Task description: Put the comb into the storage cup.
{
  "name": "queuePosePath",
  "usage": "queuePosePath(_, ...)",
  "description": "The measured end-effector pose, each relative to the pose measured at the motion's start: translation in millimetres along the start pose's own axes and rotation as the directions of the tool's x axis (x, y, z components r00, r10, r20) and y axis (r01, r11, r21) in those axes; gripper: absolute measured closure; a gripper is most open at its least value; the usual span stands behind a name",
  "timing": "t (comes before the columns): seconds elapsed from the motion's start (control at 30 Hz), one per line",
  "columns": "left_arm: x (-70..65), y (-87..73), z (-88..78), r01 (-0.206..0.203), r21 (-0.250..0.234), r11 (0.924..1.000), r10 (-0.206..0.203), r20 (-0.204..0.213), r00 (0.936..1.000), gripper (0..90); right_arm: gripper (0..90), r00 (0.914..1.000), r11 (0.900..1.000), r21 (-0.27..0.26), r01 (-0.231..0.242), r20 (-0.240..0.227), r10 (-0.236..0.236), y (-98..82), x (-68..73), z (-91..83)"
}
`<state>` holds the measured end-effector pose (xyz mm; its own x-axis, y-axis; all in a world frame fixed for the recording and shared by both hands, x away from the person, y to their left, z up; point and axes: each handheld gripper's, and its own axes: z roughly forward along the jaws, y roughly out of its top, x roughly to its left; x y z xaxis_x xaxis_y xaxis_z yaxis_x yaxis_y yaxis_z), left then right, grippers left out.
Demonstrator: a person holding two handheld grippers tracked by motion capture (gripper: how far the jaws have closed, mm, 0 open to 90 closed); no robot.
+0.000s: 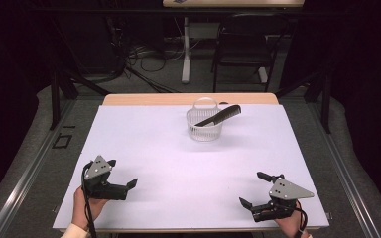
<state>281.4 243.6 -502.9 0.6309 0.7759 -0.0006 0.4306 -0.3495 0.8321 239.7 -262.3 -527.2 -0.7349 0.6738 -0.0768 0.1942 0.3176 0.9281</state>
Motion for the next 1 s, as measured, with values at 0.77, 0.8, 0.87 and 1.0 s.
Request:
queuePosePath(0.77,-3.0,-35.6,-14.4,0.037,-0.01,0.9992,-0.037,0.0,0.9993,0.0,0.5,1.0,1.0,0.01,0.002,-0.001,-0.002,-0.7,0.0,1.3)
queuePosePath(0.8,-3.5,-36.6,-14.8,0.038,-0.011,0.9992,-0.038,-0.002,0.9993,0.0,0.5,1.0,1.0,0.011,0.001,-0.002,-0.001,-0.7,-0.1,1.4)
queuePosePath(0.87,-4.5,-40.2,-15.5,0.04,-0.022,0.999,-0.04,0.001,0.9992,0.0,0.5,1.0,1.0,0.013,0.0,-0.002,0.0,-0.8,0.0,1.6)
queuePosePath(1.0,-7.3,-45.6,-16.5,0.036,-0.027,0.999,-0.036,0.007,0.9993,0.0,0.5,1.0,1.0,0.009,-0.001,-0.002,0.001,-0.9,-0.1,1.9)
